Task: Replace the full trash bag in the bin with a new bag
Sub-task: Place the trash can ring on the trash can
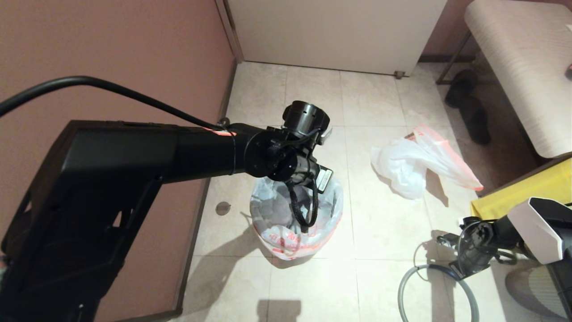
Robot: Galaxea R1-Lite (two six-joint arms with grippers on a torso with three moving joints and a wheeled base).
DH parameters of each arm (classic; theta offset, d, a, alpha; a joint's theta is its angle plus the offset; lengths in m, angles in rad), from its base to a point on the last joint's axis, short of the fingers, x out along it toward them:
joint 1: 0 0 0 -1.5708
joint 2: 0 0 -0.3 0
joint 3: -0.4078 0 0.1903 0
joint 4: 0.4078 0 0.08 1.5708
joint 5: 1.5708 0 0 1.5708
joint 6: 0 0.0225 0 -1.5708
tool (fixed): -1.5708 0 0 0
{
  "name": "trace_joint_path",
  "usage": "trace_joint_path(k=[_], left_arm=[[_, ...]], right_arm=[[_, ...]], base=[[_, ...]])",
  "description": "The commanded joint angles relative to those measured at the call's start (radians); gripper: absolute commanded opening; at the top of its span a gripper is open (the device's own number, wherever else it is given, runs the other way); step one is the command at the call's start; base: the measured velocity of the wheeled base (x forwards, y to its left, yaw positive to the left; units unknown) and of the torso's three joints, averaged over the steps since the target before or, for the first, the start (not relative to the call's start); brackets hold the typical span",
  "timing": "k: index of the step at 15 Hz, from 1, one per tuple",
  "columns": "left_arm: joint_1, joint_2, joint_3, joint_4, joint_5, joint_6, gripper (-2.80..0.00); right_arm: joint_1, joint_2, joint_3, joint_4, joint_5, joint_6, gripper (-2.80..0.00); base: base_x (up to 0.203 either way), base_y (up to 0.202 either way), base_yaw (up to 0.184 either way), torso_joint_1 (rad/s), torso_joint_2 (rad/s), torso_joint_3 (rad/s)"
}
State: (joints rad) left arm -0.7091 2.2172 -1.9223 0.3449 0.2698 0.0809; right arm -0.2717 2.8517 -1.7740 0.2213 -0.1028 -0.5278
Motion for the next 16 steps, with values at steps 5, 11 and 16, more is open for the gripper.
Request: trace_joint_path(k=[5, 11, 16], left_arm=[[-0.001, 0.002, 0.000, 0.002, 0.002, 0.000, -2.80], [-0.004, 0.003, 0.000, 0.002, 0.000, 0.000, -2.80], [-0.010, 0.007, 0.002, 0.002, 0.002, 0.000, -2.80]], right_arm=[[0.006, 0.014, -0.010, -0.013, -0.002, -0.005, 0.00], [0.005, 0.075, -0.028, -0.081, -0.006, -0.006, 0.00], [0.000, 0.123, -0.084, -0.071, -0.059, 0.000, 0.00]], base=[[0.000, 0.000, 0.000, 0.000, 0.00, 0.000], [0.000, 0.000, 0.000, 0.000, 0.00, 0.000], [0.000, 0.000, 0.000, 0.000, 0.00, 0.000]])
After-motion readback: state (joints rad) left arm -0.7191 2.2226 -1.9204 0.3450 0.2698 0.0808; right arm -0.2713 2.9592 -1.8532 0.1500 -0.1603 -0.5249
